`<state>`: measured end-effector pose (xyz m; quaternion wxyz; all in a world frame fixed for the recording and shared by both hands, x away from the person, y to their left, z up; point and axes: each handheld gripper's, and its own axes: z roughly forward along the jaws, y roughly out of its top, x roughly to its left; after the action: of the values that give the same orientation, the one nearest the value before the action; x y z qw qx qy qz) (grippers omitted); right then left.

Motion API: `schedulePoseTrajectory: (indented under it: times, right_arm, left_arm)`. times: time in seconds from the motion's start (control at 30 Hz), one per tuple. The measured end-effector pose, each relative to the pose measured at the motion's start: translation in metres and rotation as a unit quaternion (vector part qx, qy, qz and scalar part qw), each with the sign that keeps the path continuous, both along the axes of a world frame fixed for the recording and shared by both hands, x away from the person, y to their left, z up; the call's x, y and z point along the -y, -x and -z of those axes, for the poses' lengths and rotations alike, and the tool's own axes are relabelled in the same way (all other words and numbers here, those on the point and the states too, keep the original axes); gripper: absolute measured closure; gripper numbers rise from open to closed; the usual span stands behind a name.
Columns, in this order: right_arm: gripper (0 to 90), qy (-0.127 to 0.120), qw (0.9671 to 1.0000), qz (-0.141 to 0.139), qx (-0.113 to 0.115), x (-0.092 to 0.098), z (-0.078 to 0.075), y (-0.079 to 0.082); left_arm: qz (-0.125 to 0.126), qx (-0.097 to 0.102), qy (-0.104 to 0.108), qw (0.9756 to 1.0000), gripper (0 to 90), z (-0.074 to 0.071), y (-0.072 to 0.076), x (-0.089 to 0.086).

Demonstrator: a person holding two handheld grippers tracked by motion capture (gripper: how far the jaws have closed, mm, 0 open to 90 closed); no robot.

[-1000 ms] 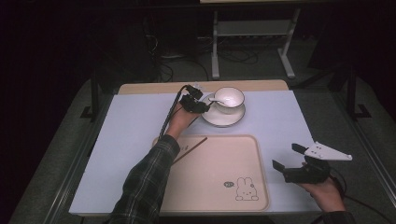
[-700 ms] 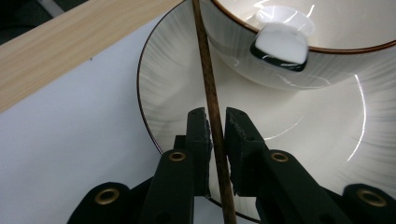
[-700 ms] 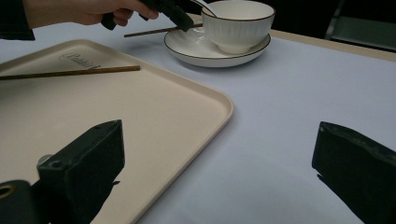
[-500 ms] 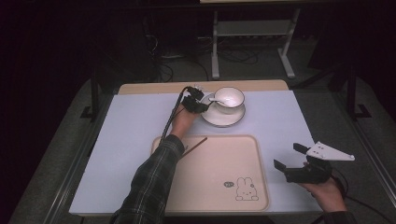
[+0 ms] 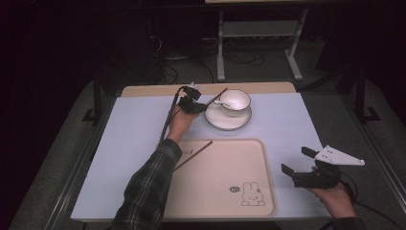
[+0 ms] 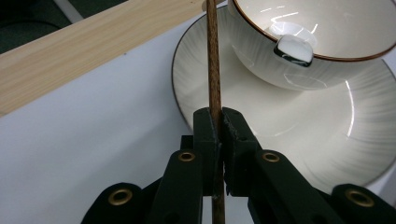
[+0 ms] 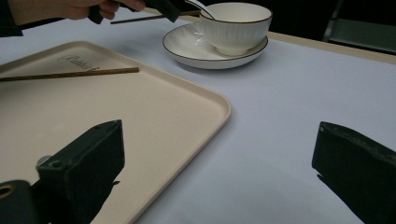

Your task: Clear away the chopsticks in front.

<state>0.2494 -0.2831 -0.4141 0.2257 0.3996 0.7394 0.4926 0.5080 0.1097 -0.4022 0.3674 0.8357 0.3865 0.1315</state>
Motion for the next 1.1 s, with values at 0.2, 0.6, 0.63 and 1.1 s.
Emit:
schedulePoseTrajectory:
  times: [0.2,0.6,0.63,1.1]
  right_arm:
    - [1.8,0.002,1.0,0.0,0.0,-0.001,0.0,0.0]
    - [1.8,0.006,1.0,0.001,0.0,-0.003,-0.001,0.001]
    - [1.8,0.006,1.0,0.001,0.0,-0.003,0.0,0.001]
    - [1.8,0.009,1.0,0.0,-0.002,-0.005,0.0,0.001]
  left_arm:
    - [-0.008,-0.005,0.016,0.9998,84.5,-0.01,0.015,-0.029]
    - [0.008,-0.019,0.02,0.9996,84.5,-0.019,0.071,-0.071]
    - [0.007,-0.019,0.022,0.9995,84.5,-0.018,0.077,-0.073]
    - [0.029,-0.028,0.021,0.999,84.5,-0.001,0.151,-0.081]
